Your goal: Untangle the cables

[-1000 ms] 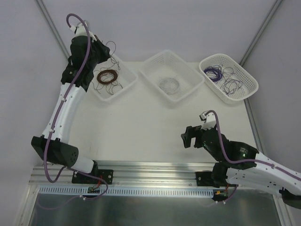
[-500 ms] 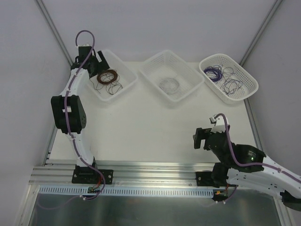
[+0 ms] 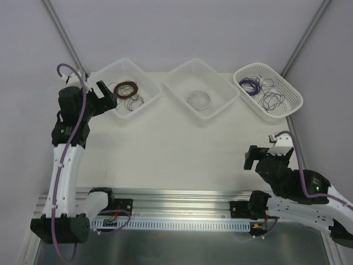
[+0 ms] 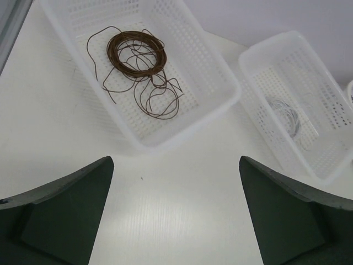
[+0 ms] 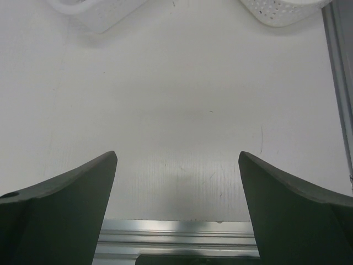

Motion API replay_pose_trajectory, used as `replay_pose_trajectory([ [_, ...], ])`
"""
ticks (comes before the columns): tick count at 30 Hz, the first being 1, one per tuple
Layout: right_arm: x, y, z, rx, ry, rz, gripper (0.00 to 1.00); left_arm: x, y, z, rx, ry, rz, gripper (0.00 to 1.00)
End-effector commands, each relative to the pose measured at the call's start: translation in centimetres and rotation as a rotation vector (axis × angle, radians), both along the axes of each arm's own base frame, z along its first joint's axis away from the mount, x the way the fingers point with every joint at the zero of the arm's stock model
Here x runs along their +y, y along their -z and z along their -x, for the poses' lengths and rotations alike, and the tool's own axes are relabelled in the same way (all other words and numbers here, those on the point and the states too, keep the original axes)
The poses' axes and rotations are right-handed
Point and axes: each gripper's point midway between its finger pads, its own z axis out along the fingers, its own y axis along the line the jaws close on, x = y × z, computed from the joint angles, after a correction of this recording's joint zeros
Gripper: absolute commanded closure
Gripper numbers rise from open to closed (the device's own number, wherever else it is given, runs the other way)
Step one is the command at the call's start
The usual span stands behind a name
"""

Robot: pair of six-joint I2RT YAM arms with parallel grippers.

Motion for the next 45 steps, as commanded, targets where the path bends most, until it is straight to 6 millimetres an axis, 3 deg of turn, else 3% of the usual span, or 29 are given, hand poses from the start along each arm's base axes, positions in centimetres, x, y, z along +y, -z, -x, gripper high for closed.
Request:
replay_pose_trajectory([
  [1, -3.6, -2.5, 0.1, -0.077, 0.101, 0.010, 0.03, -1.3, 0.0, 5.8, 0.003, 0.081, -0.007, 0.01],
  [3, -4.8, -3.4, 0.4, -0.092, 0.125, 0.000, 0.03, -1.0, -0.2, 8.8, 0.007, 0.081, -0.048, 0.01],
  [4, -5.4, -3.8, 0.4, -0.106, 0.140, -0.001, 0.03, -0.9, -2.0, 10.9, -0.061, 0.075, -0.069, 0.01],
  [7, -7.0, -4.5, 0.9, -0.127, 0.155, -0.029, 0.03, -0.3, -4.0, 15.6, -0.149, 0.044, -0.113, 0.01],
  [9, -8.2, -4.7, 1.4, -0.136, 0.162, -0.063, 0.03, 0.9, -4.8, 17.6, -0.156, -0.021, -0.149, 0.01],
  [13, -10.0, -4.6, 2.1, -0.164, 0.162, -0.127, 0.03, 1.7, -3.4, 20.0, -0.153, -0.071, -0.152, 0.01],
  [18, -11.3, -4.1, 2.9, -0.200, 0.113, -0.207, 0.03, 1.7, -1.4, 20.9, -0.149, -0.072, -0.143, 0.01],
  [25, -12.8, -3.4, 3.7, -0.239, 0.104, -0.322, 0.03, 2.6, -0.8, 22.7, -0.220, -0.100, -0.138, 0.01],
  [32, -12.4, -3.5, 3.7, -0.241, 0.083, -0.323, 0.03, 3.5, 1.3, 23.5, -0.271, -0.160, -0.098, 0.01],
  [45, -12.0, -3.5, 3.5, -0.234, 0.085, -0.310, 0.03, 4.0, 1.7, 23.6, -0.324, -0.206, -0.051, 0.01],
])
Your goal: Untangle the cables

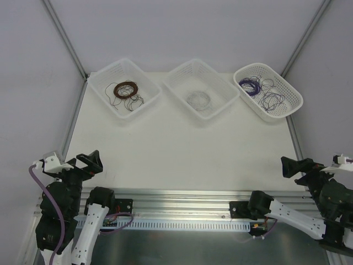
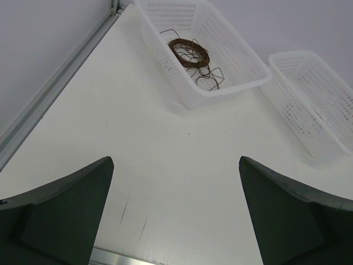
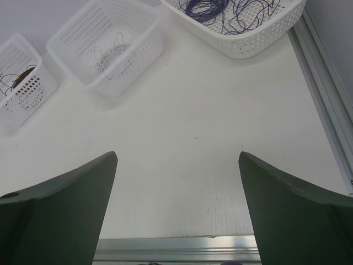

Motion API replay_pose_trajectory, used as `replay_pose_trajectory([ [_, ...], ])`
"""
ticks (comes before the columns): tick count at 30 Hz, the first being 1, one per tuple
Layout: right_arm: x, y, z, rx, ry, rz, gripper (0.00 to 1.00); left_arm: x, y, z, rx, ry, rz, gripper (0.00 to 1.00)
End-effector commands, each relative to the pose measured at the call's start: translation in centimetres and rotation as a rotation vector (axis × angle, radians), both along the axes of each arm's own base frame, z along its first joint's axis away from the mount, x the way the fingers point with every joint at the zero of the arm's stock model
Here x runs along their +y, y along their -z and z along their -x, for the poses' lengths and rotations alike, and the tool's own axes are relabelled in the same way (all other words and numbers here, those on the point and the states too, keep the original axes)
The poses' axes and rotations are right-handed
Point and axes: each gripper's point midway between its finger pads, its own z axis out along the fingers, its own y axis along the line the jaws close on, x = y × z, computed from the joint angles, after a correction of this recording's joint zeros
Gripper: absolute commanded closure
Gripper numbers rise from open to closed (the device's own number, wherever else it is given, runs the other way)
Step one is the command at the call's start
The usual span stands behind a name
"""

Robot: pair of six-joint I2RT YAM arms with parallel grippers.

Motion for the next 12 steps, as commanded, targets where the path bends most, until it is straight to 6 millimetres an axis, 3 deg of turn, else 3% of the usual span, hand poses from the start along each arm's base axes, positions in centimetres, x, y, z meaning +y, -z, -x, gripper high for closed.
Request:
replay_pose_trajectory([
  [1, -0.53, 0.59, 0.17, 0.000, -0.005, 0.024, 0.03, 0.14, -0.91, -0.41, -0.049, -0.019, 0.033, 0.01],
  [12, 0.38, 0.60, -0.20, 0.001, -0.009, 0.031, 0.03, -0.20, -0.32, -0.92, -0.039, -0.006, 0.037, 0.01],
])
